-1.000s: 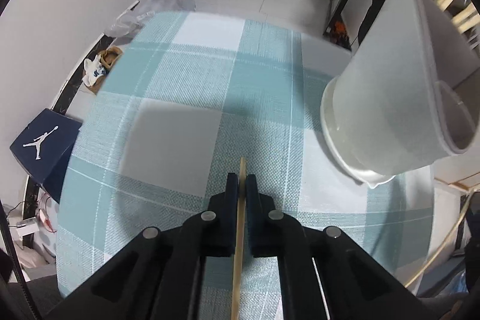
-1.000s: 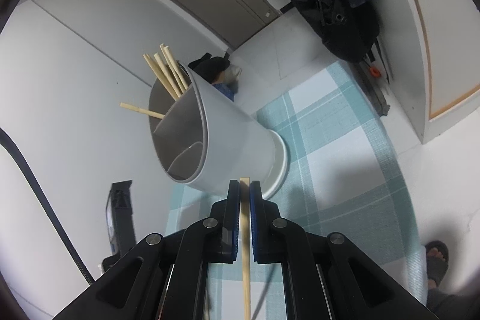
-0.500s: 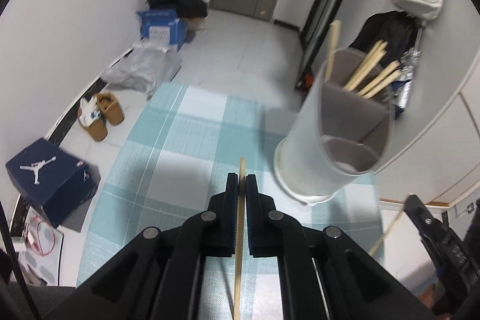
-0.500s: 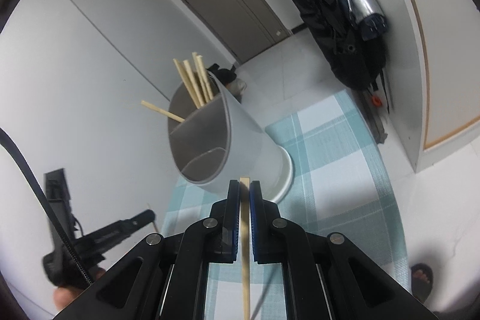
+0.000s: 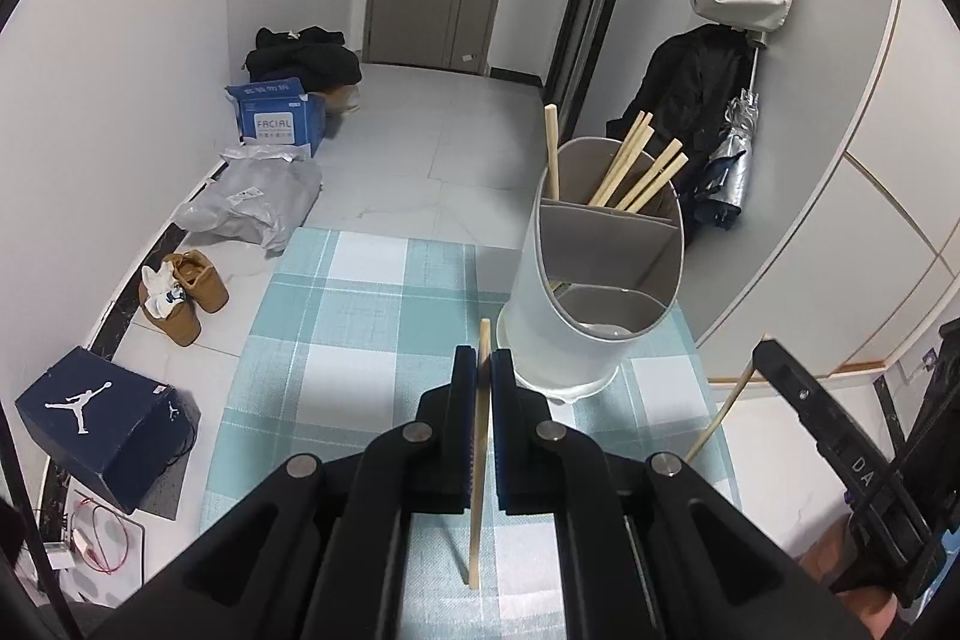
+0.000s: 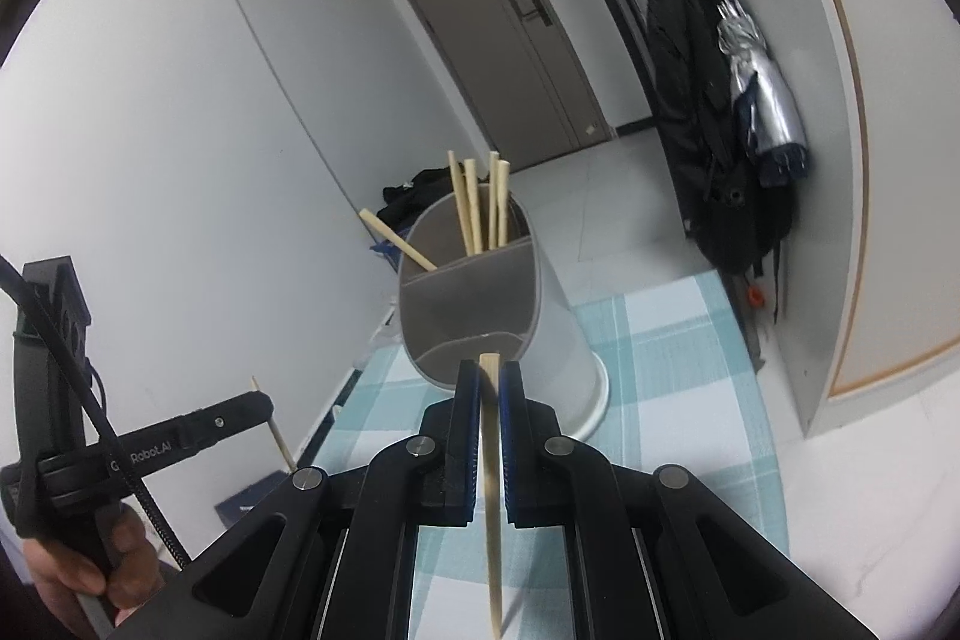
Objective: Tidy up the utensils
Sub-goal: 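Carry both held chopsticks up over the white holder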
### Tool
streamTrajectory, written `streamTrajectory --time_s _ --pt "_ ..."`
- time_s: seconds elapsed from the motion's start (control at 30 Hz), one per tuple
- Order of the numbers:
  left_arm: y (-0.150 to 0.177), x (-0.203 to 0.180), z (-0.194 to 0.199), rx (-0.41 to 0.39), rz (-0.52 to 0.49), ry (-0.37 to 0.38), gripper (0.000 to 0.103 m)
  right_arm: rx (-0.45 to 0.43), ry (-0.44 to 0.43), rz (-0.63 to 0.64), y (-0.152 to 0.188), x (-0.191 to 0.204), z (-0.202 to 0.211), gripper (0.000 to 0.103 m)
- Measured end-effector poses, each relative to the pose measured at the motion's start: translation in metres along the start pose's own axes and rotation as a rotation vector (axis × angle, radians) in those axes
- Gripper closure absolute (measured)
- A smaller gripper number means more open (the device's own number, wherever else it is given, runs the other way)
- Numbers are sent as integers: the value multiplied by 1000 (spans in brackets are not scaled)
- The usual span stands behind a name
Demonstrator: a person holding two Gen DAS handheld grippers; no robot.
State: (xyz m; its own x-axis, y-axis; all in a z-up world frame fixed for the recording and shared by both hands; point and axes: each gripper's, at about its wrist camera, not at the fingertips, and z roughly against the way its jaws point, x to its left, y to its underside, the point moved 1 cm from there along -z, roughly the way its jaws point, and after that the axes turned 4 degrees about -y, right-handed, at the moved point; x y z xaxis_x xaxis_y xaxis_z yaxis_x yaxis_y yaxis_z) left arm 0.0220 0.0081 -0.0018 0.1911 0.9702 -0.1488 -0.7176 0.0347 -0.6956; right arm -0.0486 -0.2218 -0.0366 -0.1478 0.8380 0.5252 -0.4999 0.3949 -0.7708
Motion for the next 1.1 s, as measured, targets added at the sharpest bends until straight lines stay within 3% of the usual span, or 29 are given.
streamTrajectory --time_s 0.27,0.43,0.73,1.1 --pt "-15 -7 14 -4 -40 42 102 -40 -15 42 -13 10 10 98" --pt "-45 -15 37 -33 -54 103 102 -71 -28 28 -32 10 17 98" --pt "-116 -32 64 -138 -48 181 102 -108 -44 82 -97 23 18 97" --pt "-172 -36 46 -256 1 195 102 -177 -34 128 -181 28 -16 97"
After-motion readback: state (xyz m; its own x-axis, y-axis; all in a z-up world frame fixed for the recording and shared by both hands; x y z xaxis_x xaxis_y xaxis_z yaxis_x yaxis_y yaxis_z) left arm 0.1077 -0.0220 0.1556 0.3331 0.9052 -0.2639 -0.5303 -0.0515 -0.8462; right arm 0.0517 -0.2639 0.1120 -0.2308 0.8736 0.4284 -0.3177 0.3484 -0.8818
